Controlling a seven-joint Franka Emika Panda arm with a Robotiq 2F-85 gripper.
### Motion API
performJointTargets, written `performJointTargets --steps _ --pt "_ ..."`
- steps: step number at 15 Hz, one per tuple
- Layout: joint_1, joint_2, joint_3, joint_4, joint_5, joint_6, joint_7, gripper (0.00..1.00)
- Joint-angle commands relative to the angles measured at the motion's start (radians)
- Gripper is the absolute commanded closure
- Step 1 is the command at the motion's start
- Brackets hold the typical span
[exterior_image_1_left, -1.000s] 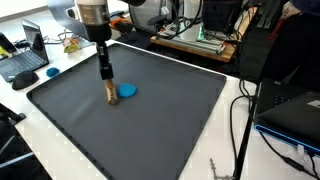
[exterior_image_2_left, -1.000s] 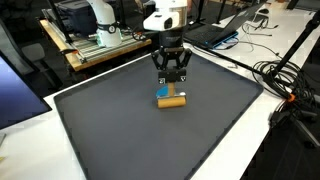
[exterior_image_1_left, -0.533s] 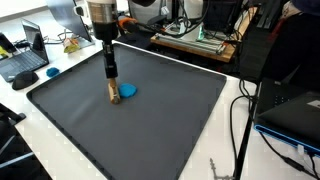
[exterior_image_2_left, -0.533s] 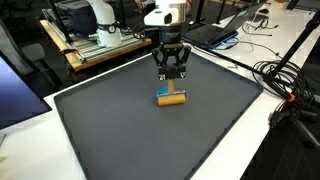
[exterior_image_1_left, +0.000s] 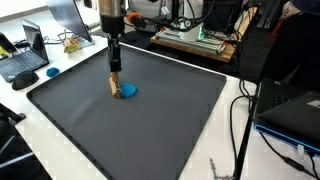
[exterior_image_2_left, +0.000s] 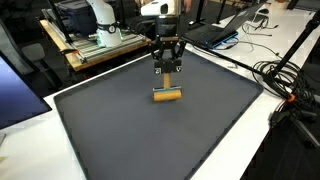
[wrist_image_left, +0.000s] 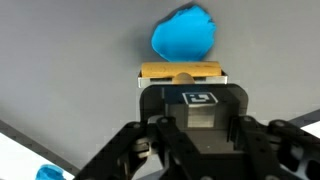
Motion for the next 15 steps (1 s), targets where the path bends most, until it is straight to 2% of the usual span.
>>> performJointTargets --steps 1,4,11,15 --pt "-0.007 -0.075 0.023 -0.065 -0.022 -0.005 -0.005 0.78" --pt "-0.019 -0.067 0.055 -0.060 0.015 -0.021 -0.051 0.78" --pt "-0.029 -0.002 0.069 -0.006 0.023 -0.065 -0.069 0.78" --pt "-0.050 0.033 0.090 0.036 0.076 -0.128 -0.156 0.78"
